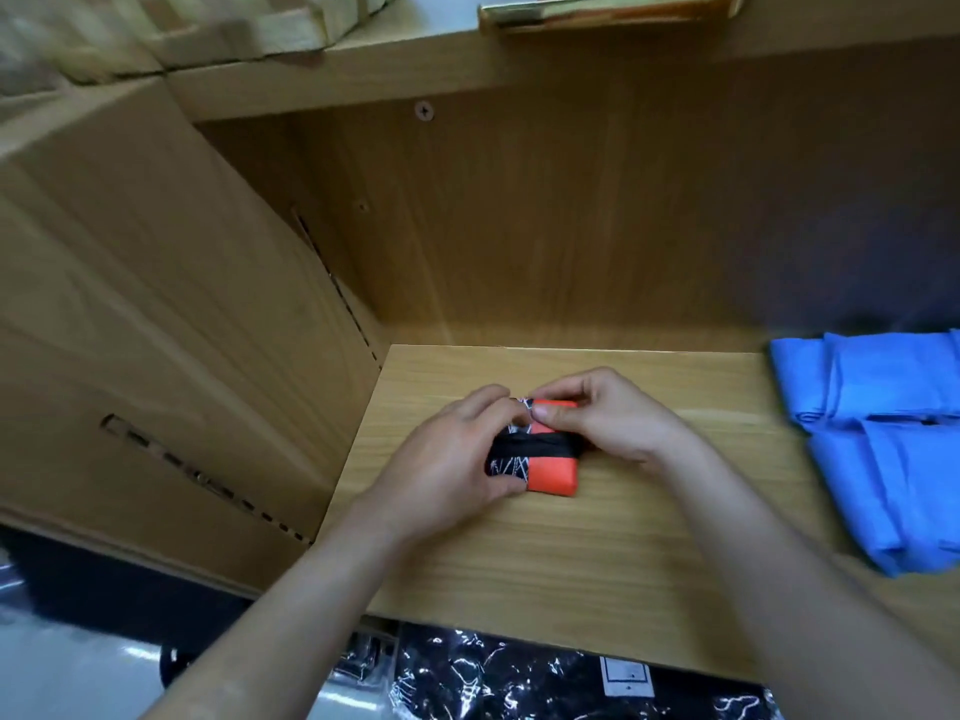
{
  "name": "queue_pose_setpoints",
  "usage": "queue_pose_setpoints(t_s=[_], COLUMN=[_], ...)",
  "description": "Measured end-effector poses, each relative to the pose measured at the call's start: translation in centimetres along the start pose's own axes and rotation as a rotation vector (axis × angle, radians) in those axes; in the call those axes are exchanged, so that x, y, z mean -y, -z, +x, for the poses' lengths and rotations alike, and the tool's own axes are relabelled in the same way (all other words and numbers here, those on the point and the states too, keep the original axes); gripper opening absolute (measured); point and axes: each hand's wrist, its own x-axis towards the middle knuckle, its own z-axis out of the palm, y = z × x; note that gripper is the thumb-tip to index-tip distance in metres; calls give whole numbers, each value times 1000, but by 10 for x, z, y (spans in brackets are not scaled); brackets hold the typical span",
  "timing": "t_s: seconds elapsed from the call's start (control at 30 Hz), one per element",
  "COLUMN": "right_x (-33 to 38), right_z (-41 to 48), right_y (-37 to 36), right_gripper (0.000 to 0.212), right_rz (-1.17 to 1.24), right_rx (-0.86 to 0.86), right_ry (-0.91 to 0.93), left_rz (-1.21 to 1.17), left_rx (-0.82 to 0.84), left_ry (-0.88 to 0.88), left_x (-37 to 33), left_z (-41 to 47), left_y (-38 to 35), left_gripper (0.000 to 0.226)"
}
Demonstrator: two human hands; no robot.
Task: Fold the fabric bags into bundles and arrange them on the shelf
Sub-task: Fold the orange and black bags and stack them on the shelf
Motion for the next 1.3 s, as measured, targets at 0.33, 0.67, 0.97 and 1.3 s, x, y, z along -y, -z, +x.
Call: queue_pose_setpoints(t_s=[0.33,0.67,0.97,1.3], right_x=[11,5,11,-13], right_z=[38,56,49,-107], right_y=[-34,-68,-66,2], right_gripper=[34,45,61,22], right_rz=[-294,-560,-646,-387], right_rx=[-334,-132,31,-516], right_ry=[120,318,239,172], left_rz=[267,258,210,-233], left_rx=[-194,-398,-207,-300], left_ry=[146,373,431,384], left_x=[32,70,67,39], left_z=[-3,9,7,-37], left_y=[-10,-14,-2,14], left_gripper=[64,40,59,38])
